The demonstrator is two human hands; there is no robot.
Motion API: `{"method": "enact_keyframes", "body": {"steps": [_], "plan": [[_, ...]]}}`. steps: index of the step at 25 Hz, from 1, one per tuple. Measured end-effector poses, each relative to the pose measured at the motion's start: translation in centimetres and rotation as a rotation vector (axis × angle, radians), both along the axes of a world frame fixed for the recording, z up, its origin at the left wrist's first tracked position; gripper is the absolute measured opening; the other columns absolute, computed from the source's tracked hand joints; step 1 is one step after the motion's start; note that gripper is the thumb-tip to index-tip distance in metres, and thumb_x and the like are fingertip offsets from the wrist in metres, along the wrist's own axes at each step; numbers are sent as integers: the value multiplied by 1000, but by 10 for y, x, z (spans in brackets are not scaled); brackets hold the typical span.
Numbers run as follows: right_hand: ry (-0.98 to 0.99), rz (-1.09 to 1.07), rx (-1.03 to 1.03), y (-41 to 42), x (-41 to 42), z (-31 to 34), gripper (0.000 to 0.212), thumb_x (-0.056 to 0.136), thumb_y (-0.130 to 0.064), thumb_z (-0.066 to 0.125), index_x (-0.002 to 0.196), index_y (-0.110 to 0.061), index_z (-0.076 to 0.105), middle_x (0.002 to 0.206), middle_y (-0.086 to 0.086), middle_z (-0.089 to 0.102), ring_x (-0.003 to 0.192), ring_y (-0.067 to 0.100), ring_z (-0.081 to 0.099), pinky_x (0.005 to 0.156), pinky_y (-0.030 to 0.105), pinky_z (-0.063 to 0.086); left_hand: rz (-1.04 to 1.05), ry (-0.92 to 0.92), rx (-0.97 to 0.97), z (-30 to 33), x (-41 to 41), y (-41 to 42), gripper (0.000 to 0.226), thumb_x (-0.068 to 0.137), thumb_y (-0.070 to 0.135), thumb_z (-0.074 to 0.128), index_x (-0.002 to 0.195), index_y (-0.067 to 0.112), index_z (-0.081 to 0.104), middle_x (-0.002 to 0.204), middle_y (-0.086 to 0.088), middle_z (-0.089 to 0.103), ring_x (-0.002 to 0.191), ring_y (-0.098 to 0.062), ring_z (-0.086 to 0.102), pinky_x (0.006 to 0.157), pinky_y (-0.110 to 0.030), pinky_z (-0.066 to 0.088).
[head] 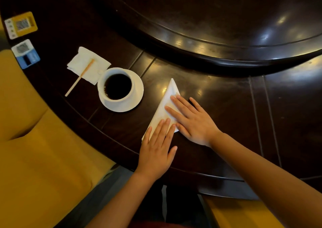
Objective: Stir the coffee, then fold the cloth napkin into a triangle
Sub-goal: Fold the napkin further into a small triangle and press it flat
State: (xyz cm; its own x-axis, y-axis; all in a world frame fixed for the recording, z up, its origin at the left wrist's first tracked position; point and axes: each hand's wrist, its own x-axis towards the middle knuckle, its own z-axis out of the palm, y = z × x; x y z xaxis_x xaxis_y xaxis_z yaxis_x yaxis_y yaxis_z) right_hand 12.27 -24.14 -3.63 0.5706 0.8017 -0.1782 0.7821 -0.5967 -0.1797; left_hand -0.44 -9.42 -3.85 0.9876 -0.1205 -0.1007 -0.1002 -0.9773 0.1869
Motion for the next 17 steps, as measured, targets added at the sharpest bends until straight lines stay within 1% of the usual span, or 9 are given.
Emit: {"method": "enact_keyframes", "body": {"steps": [5, 10, 17], "plan": [[-9, 19, -1, 21, 11, -3, 55, 97, -46, 15, 148, -28, 4, 158, 5, 1, 144, 20, -8, 116, 40, -4, 25, -1, 4, 0, 8, 20, 59, 93, 41, 33, 142, 10, 35, 149, -11, 34, 139, -23, 26, 109, -48, 21], [8, -5, 13, 37, 17, -3, 55, 97, -47, 16, 148, -27, 7, 158, 6, 2, 144, 21, -6, 116, 40, -4, 14, -2, -35, 0, 18, 38, 57, 94, 40, 31, 143, 11, 34, 150, -11, 34, 139, -24, 27, 110, -48, 19], [1, -15, 5, 39, 17, -1, 55, 97, -46, 18, 147, -27, 6, 158, 5, 2, 144, 20, -7, 116, 38, -6, 6, 15, -26, 0, 19, 39, 58, 94, 42, 30, 143, 12, 33, 151, -11, 32, 140, -23, 26, 111, -47, 19]]}}
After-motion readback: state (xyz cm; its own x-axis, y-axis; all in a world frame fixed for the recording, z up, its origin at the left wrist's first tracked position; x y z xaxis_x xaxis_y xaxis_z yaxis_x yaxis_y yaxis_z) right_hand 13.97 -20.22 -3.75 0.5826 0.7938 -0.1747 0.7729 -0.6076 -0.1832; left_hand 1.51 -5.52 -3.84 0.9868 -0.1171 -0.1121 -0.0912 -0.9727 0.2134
